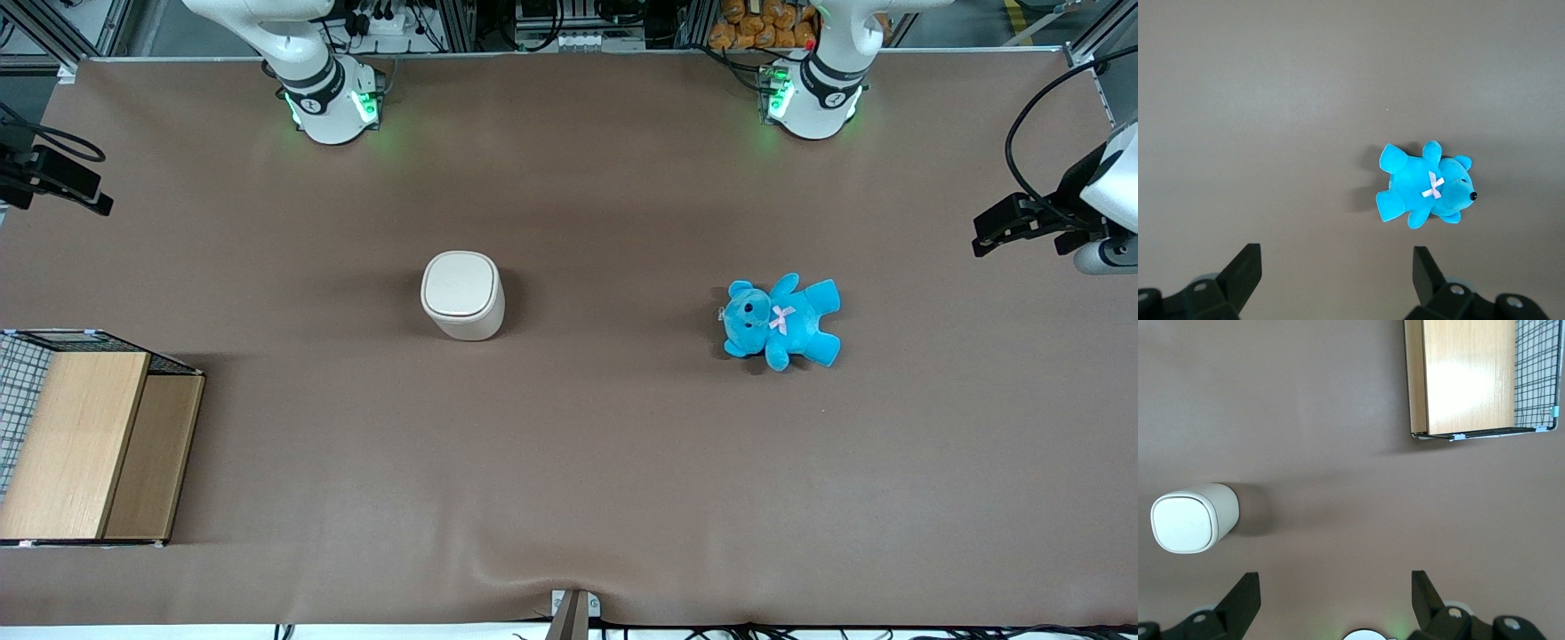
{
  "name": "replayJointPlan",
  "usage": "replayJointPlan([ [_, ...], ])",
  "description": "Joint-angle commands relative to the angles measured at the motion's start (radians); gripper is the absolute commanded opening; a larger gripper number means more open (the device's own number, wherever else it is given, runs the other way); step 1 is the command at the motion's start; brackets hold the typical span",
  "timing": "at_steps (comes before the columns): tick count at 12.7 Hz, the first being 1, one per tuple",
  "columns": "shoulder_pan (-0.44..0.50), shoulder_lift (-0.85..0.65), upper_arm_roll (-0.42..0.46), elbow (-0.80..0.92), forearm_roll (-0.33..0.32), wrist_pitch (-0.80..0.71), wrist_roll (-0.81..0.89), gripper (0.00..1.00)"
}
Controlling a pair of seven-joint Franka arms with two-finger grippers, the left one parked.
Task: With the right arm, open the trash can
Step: 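Move the right gripper out from rest toward the white trash can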
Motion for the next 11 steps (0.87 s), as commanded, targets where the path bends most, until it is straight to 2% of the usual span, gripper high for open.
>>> replayJointPlan([
  [1, 0.066, 0.030, 0.011, 0.021, -0.012, -0.018, 0.023, 1.00],
  [3, 0.142, 0.061, 0.011, 0.021, -0.003, -0.055, 0.111, 1.00],
  [7, 0.256, 0.143, 0.011, -0.011, 0.024, -0.052, 0.145, 1.00],
  [8, 0.275, 0.159, 0.011, -0.023, 0.043, -0.047, 0.177, 0.96],
  [9, 0.293, 0.173, 0.011, -0.037, 0.060, -0.034, 0.194, 0.80],
  [11, 0.318, 0.193, 0.011, -0.098, 0.087, 0.038, 0.195, 0.12],
])
